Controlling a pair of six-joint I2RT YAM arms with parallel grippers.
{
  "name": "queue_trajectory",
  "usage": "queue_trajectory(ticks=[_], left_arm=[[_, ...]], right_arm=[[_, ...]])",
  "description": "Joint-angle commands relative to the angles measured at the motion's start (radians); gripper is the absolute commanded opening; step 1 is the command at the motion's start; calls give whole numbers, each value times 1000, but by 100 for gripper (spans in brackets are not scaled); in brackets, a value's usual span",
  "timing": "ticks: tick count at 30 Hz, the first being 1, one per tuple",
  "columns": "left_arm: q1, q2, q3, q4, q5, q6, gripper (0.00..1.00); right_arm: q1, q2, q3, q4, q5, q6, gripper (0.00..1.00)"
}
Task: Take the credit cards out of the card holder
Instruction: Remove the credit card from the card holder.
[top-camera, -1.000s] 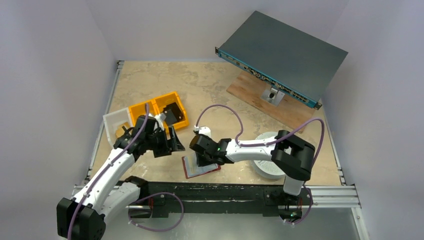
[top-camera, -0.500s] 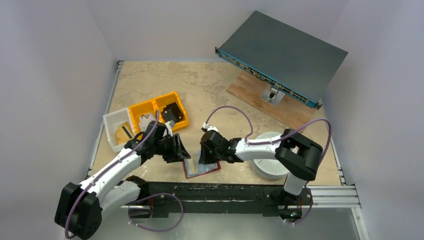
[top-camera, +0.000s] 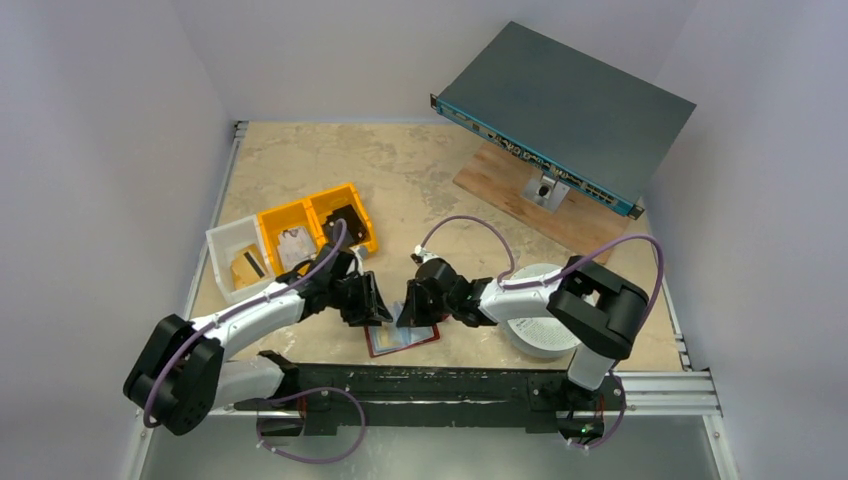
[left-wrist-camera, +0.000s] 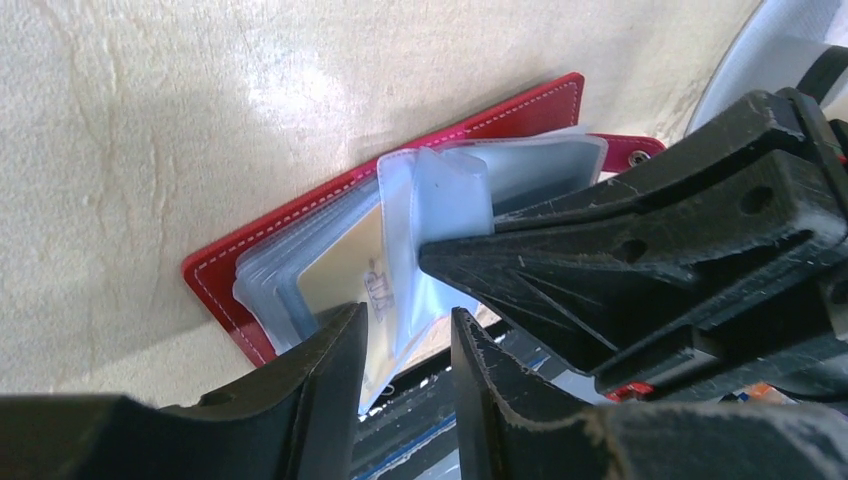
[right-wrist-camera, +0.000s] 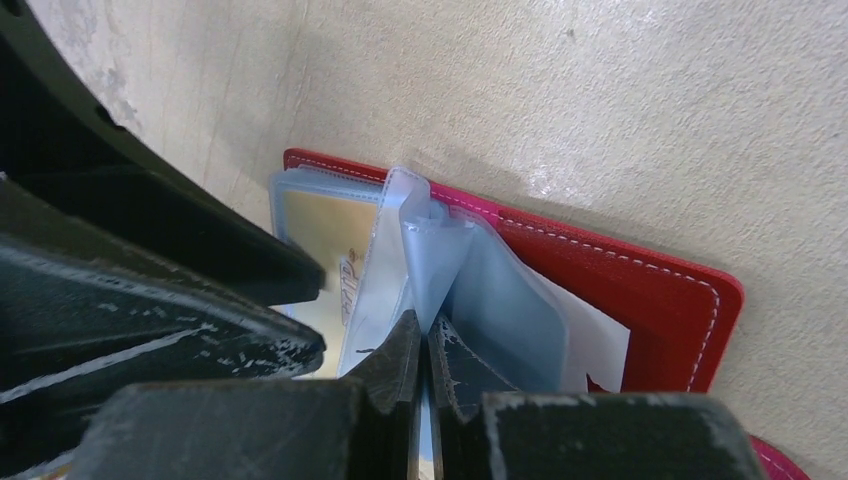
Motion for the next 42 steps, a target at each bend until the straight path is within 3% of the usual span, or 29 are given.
queue_trajectory(ticks=[1, 15, 18, 21, 24, 34, 40, 42], left_arm=[[-11, 47, -16, 73, -38, -12, 35], [-80, 125, -41, 123, -78, -48, 34], [-89, 125, -39, 125, -85, -67, 26], [-92, 110, -36, 111, -95, -78, 12], [-91, 85, -28, 82, -114, -81, 0], [-91, -31, 1, -12, -135, -69, 0], [-111, -42, 30, -4, -88, -54, 1], [-127, -40, 41, 3, -86, -59, 8]], right_arm=[[-13, 54, -65, -4, -53, 7, 0], [-67, 94, -133, 151, -171, 57, 0], [-71, 92, -132, 153, -176, 58, 0], [-73, 84, -125, 141, -173, 53, 1], [-73, 65, -117, 123, -170, 46, 9], [-73, -110, -27, -50, -99, -10, 44], [-73, -197, 46, -207, -5, -47, 49], [-73, -220, 60, -240, 21, -52, 49]])
